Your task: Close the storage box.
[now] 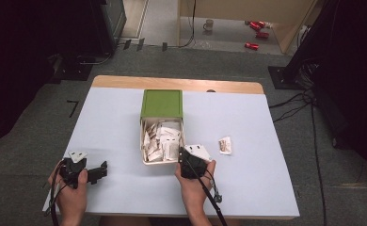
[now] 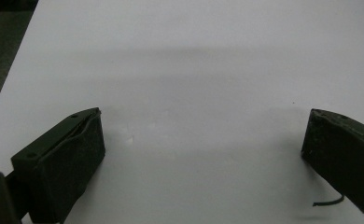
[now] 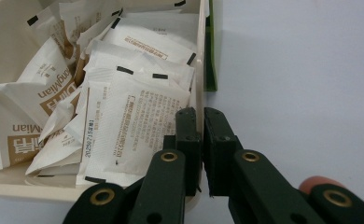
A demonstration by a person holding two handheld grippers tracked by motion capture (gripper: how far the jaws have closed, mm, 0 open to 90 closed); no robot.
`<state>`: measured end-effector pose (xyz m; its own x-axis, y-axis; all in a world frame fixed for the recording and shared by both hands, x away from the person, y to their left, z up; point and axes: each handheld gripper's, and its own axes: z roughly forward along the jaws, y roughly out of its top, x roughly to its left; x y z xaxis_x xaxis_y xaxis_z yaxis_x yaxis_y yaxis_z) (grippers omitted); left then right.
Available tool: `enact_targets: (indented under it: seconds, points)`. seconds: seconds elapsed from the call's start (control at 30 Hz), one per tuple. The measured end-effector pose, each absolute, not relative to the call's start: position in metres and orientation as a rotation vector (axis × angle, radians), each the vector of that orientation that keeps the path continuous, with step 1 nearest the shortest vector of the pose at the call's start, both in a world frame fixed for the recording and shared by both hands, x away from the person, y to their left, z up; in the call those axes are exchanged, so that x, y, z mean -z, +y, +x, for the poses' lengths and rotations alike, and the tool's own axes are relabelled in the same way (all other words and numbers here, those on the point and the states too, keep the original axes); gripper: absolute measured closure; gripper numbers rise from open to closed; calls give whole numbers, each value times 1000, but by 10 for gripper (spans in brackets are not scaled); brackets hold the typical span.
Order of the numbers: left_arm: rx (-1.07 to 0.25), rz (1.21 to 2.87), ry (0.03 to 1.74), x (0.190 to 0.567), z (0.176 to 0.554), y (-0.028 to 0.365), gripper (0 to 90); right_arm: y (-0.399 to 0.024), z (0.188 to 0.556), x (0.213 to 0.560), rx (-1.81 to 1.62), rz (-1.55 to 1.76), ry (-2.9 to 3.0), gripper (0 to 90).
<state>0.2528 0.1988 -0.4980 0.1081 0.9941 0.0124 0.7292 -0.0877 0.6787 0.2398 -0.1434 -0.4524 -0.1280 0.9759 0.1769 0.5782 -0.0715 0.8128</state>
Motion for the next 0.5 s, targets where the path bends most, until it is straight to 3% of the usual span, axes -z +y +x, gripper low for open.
enact_targets:
  seconds: [0.5]
  points:
    - [-668, 1874, 1675, 498, 253, 199, 0, -136, 264, 449, -1061, 1697, 1711, 867]
